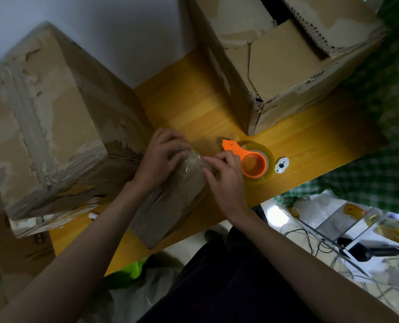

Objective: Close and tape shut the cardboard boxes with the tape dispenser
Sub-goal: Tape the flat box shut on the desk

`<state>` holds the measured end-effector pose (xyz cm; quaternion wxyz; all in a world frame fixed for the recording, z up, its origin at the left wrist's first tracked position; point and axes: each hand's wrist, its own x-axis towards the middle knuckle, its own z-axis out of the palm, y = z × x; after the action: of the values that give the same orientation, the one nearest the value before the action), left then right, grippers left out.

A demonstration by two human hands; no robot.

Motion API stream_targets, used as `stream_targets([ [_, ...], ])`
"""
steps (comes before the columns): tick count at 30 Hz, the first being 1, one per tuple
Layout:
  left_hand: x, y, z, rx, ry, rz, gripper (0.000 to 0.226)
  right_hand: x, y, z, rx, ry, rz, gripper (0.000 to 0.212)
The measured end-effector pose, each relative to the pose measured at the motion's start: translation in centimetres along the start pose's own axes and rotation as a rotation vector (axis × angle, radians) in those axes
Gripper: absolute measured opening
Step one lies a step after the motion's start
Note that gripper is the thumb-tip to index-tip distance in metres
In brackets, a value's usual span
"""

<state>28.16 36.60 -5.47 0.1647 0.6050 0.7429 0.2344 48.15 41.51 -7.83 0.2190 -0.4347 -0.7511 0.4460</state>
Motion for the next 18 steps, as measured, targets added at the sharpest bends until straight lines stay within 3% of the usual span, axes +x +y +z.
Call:
stream_targets([
  [3,0.3,0.0,0.1,0.087,-0.171,0.18,0.025,0.9,-0.5,0.6,-0.056,-0.061,-0.045,0.026],
  [7,1.1,0.0,0.1,0.122,-0.3,0.174,0.029,1.7,-0.2,1.2,0.064,-0.03,0.029,0.013],
  [10,2.2,0.0,0.1,0.098,-0.396,0.175,0.031,1.7,0.1,1.5,0.099,-0.031,0.07,0.015],
  [18,3.5,-0.1,0.4,-0.076,-0.331,-0.019,0.012,3.0,0.3,1.6,0.108,-0.068,0.15,0.005],
])
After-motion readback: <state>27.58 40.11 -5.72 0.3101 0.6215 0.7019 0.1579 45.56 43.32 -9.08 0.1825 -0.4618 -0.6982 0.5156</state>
